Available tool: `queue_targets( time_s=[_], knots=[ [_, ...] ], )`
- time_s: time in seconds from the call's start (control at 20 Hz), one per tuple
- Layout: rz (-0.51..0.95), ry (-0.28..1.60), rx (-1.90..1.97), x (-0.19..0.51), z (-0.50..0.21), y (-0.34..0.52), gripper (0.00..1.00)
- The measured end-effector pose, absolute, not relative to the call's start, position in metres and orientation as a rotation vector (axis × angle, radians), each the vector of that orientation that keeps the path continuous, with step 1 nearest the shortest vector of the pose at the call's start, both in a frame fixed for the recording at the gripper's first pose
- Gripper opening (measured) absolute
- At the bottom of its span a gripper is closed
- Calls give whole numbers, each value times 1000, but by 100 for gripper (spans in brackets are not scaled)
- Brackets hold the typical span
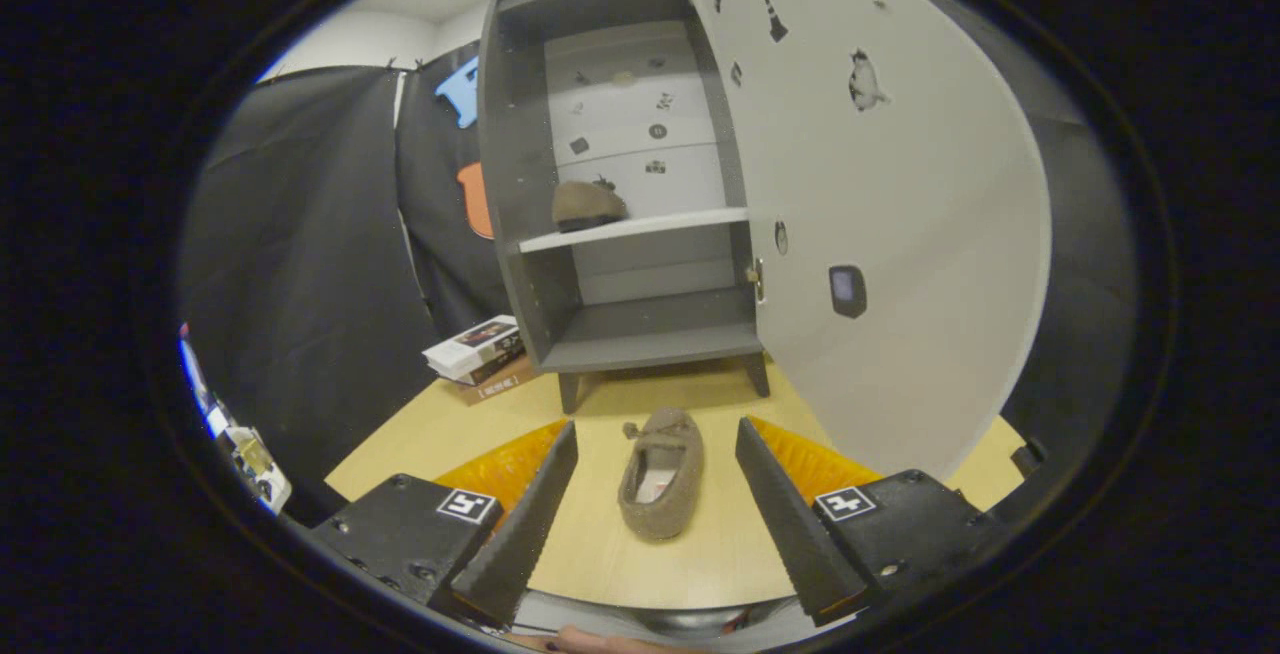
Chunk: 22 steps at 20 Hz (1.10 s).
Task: Open the shoe cabinet door, grab the shoes and put them into the shoe cabinet, then close the shoe cabinet door.
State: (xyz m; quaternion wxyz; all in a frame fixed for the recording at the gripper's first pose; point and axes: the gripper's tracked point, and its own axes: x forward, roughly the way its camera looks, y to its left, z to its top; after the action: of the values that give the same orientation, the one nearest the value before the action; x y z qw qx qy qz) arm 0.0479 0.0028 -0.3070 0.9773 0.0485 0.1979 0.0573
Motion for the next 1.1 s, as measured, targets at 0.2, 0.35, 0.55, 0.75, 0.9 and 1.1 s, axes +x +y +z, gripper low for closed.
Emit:
queue_targets(
  time_s=[0.2,0.35,0.55,0.75,0.9,1.1],
  knots=[
    [40,403,64,81,-350,17,100],
    [8,418,44,103,-382,33,100],
    [14,435,35,123,-409,56,100],
    [-19,431,-5,141,-428,65,95],
    [-54,464,-6,152,-447,66,89],
    [-84,546,1,159,-475,64,69]
  ],
)
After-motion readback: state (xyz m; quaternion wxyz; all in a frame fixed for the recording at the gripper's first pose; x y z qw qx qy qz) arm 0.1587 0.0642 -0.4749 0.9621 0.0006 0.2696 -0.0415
